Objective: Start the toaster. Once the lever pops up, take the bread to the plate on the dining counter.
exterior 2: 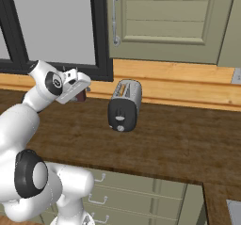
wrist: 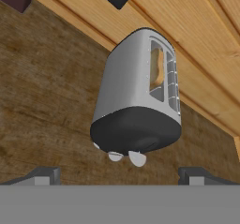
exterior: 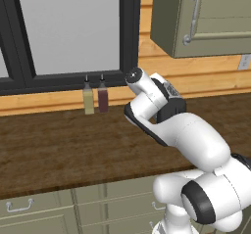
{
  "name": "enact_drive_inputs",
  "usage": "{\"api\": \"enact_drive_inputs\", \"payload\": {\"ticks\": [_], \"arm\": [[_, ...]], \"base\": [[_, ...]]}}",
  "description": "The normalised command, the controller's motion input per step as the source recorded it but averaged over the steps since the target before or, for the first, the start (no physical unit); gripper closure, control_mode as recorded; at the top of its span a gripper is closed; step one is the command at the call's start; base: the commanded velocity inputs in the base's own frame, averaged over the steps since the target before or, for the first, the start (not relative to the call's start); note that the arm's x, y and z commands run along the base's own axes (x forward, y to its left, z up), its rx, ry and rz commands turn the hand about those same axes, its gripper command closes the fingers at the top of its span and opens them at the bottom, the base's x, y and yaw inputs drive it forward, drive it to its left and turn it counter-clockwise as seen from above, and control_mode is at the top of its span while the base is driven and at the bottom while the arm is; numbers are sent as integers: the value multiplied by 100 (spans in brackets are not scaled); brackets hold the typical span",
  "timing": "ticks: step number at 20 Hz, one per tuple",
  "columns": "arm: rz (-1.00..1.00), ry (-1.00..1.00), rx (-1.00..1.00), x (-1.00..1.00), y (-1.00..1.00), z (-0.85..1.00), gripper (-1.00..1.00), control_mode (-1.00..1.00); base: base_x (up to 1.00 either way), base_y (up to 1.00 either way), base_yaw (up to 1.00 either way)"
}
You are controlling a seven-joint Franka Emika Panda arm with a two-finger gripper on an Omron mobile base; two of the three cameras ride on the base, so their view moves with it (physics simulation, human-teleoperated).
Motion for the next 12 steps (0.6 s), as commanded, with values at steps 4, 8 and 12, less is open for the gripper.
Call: {"api": "enact_drive_inputs", "payload": {"ticks": [4,8,12], "arm": [[0,0,0,0,0,0,-100,-100],[0,0,0,0,0,0,-100,-100],[0,0,0,0,0,0,-100,-100]], "base": [[0,0,0],[0,0,0],[0,0,0]]}}
